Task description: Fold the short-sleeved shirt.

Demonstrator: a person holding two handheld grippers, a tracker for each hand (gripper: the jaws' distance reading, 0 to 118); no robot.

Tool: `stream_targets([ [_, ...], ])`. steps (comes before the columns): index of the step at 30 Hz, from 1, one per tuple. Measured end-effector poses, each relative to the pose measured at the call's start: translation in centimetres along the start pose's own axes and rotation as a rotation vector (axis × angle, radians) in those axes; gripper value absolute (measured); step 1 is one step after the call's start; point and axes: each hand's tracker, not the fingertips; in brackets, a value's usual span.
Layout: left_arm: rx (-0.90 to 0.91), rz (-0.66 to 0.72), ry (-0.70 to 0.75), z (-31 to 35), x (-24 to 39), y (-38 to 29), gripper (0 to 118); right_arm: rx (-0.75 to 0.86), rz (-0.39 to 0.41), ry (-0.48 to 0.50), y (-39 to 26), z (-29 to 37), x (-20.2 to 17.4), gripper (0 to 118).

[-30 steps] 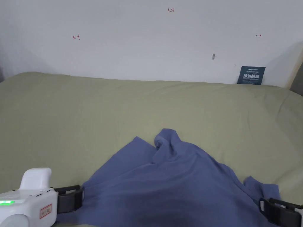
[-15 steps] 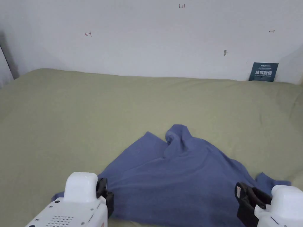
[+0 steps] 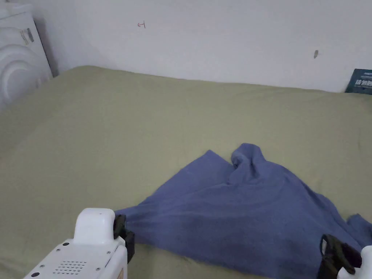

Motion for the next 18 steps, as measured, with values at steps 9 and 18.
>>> stream_targets([
  [9, -0.214, 0.075, -0.044, -5.5, -6.6, 2.9, 3, -0.068, 0.020, 0.025, -1.5, -2.3, -0.1, 1],
  [18, -0.470, 0.019, -0.024, -16.7, -9.6, 2.3, 117, -0.136, 0.047, 0.091, -1.5, -6.1, -1.1, 1],
])
